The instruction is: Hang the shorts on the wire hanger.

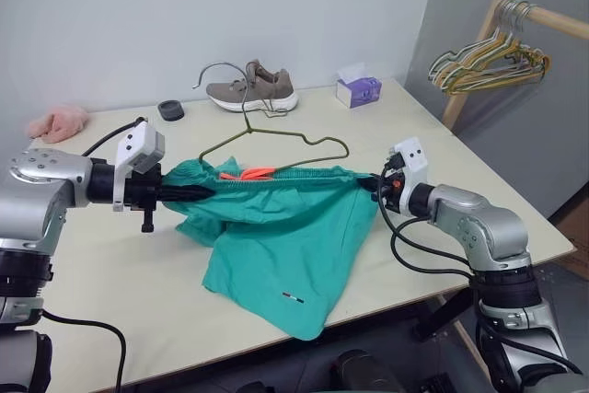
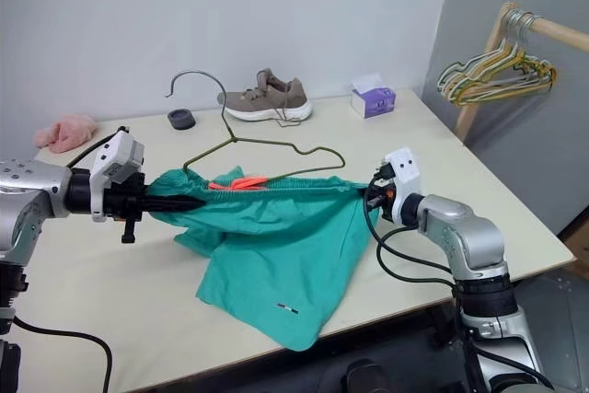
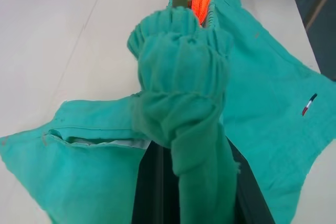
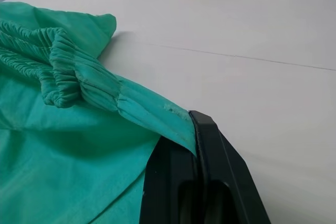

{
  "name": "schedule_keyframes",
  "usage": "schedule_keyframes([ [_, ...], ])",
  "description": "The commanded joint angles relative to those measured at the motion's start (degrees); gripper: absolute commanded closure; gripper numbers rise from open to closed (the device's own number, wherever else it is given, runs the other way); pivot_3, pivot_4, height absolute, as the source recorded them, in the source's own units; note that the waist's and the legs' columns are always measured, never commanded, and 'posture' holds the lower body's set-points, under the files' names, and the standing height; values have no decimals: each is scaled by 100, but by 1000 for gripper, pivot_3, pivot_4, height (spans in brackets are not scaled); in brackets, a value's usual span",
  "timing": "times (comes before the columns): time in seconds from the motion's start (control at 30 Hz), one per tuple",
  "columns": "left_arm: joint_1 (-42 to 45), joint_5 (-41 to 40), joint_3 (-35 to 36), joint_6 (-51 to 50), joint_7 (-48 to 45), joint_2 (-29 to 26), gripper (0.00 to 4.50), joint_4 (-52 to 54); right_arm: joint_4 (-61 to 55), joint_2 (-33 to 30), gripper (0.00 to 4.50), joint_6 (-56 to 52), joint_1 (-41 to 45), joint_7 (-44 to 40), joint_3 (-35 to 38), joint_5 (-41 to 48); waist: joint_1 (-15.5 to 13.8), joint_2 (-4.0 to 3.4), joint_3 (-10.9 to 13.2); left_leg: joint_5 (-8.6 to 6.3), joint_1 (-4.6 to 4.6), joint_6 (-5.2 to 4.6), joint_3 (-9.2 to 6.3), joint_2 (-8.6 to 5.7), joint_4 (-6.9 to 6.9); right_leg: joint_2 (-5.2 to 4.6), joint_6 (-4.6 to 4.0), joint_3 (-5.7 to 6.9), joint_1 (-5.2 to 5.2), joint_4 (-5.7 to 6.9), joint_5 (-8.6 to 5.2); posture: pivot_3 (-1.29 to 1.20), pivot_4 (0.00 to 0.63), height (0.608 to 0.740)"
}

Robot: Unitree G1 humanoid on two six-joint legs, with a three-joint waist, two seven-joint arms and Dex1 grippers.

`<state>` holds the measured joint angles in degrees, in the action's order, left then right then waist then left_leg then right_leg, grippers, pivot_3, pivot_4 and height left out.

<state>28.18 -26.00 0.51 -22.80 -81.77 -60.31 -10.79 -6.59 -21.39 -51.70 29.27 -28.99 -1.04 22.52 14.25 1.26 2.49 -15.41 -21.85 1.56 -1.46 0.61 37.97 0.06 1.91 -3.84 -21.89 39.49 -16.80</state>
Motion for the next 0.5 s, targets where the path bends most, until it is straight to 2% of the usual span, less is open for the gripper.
schedule_keyframes([
  [0.03,-190,1,381,-37,-62,-269,4500,43,25,-270,4500,-40,-77,376,578,-129,1,0,0,0,1,0,0,0,0,0,0,-1,0,1,0,-200,0,740],
  [0.5,-216,236,307,259,-113,-411,4500,-103,182,-368,4500,-220,-66,458,757,150,-19,0,0,0,-2,0,3,-1,1,1,0,-2,-4,1,0,-201,0,740],
])
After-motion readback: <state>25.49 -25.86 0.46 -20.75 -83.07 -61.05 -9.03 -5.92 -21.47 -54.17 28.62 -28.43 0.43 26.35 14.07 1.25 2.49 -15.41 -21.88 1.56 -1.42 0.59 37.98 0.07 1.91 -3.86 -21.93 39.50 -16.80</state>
